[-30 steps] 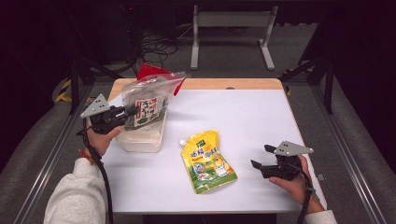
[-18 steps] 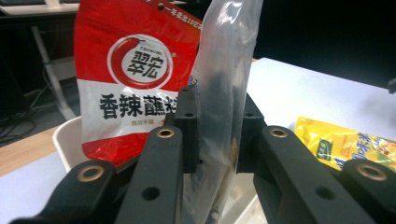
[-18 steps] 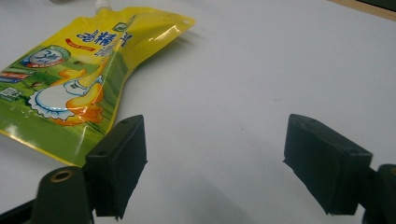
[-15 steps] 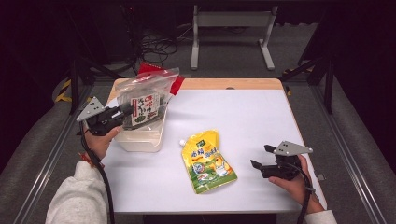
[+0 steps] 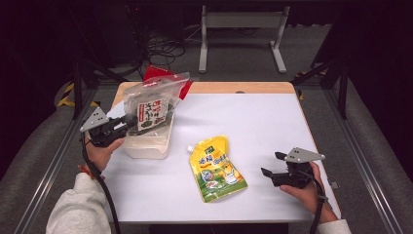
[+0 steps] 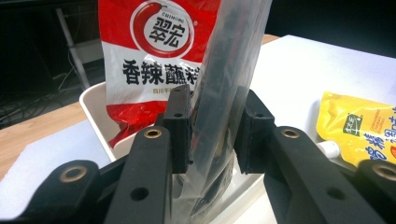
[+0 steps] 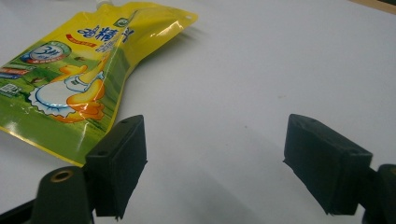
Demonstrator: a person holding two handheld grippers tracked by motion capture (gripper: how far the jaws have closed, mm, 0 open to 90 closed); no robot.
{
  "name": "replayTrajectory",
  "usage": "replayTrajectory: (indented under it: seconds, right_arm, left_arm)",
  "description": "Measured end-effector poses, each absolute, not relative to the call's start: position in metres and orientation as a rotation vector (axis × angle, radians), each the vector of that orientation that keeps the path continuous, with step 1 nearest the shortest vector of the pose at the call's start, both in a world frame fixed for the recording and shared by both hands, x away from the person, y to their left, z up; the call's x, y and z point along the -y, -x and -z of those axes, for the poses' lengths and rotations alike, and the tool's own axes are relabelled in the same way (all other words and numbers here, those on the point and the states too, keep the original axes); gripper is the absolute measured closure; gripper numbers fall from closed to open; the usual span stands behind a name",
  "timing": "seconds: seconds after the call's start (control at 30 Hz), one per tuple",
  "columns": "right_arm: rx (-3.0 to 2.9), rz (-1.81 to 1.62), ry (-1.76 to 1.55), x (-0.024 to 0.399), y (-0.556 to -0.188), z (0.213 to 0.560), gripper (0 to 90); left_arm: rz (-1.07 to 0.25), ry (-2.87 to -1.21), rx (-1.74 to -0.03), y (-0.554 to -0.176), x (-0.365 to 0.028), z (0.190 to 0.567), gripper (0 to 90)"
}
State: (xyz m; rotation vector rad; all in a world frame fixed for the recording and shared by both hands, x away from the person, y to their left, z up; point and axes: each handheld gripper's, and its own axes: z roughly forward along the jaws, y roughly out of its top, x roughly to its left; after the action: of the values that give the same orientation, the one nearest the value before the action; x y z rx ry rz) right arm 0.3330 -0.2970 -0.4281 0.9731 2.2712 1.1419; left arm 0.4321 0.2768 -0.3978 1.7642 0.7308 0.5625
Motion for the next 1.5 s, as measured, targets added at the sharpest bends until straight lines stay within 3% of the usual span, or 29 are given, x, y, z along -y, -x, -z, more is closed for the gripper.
replayTrajectory:
  seconds: [0.7,1.03,1.37,1.5]
  right_arm:
    - [-2.304,-1.124,-0.961,0.289,-0.336,0.431,21.0]
    - [-2.321,-1.131,-0.949,0.284,-0.336,0.43,22.9]
    - [-2.359,-1.15,-0.933,0.274,-0.335,0.433,29.2]
    - [-2.378,-1.152,-0.921,0.27,-0.335,0.434,31.6]
  left_arm:
    - [-0.55,-1.74,-0.791,-0.435,-0.286,0.416,75.9]
    - [-0.561,-1.733,-0.81,-0.428,-0.284,0.413,69.7]
    - [-0.623,-1.713,-0.809,-0.411,-0.284,0.4,57.2]
    - [-0.641,-1.716,-0.829,-0.401,-0.284,0.395,48.2]
